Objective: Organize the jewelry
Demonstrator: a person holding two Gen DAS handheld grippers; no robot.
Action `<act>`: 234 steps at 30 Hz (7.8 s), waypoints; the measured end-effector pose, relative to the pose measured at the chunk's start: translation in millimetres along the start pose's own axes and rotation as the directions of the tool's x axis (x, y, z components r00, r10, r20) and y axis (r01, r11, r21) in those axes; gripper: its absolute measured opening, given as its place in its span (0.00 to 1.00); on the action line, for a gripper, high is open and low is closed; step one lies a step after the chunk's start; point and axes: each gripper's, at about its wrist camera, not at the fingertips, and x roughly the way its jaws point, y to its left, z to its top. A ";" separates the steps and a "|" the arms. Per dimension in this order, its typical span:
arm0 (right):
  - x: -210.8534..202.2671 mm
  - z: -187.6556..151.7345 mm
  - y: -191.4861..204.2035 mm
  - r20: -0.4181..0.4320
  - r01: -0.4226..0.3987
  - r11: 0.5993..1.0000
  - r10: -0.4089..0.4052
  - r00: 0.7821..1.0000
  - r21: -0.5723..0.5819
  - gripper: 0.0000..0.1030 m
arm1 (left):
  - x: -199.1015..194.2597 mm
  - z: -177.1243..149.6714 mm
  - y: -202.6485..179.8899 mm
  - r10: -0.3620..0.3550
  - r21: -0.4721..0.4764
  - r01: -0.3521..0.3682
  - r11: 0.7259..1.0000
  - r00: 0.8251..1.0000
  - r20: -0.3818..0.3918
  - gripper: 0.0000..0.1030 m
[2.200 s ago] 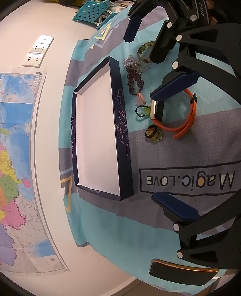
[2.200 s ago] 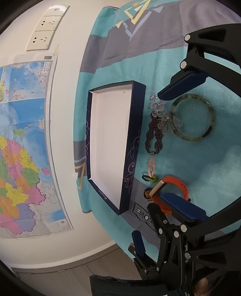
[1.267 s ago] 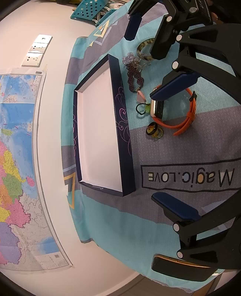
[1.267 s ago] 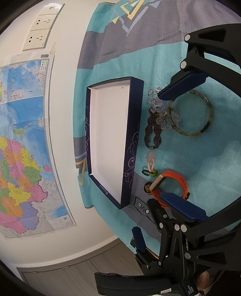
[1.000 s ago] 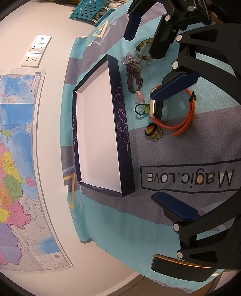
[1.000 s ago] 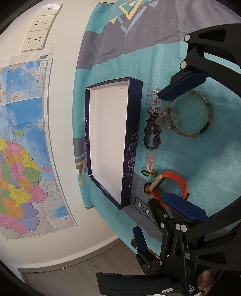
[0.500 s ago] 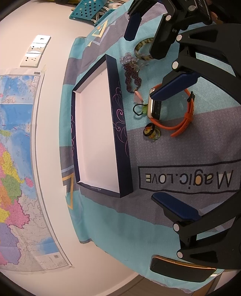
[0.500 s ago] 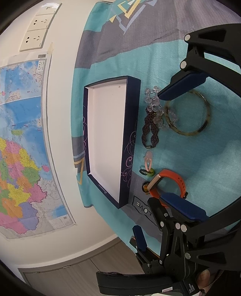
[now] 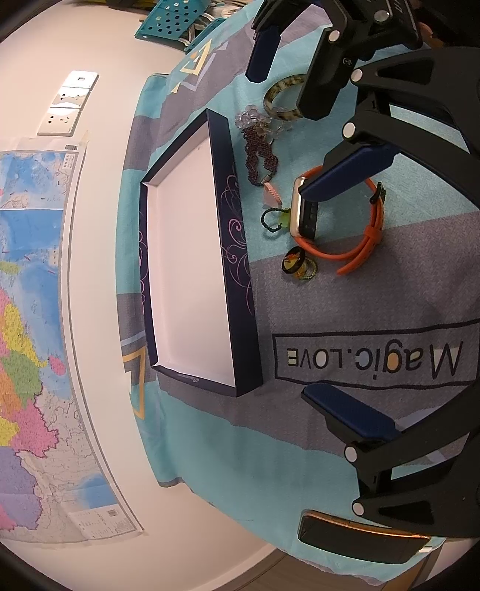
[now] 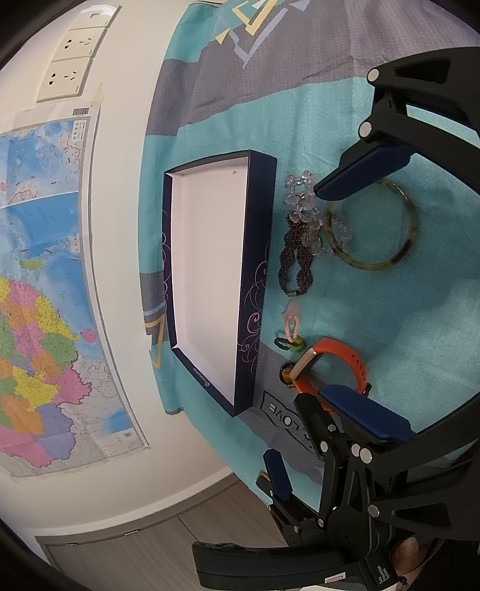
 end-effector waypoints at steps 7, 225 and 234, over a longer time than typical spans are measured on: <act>0.1 -1.4 -1.0 -0.004 -0.001 1.000 0.001 1.000 0.002 0.94 | 0.7 -0.8 -1.0 -0.001 0.001 0.001 1.000 1.000 -0.005 0.94; -24.2 29.4 -90.9 0.013 -0.117 0.986 0.117 0.993 0.117 0.08 | 16.8 1.5 -14.8 -0.485 0.136 0.497 0.857 0.867 -0.116 0.47; -18.7 24.6 -92.5 0.005 -0.129 0.983 0.129 0.992 0.134 0.08 | 40.7 6.0 -23.1 -0.507 0.085 0.524 0.847 0.846 -0.163 0.45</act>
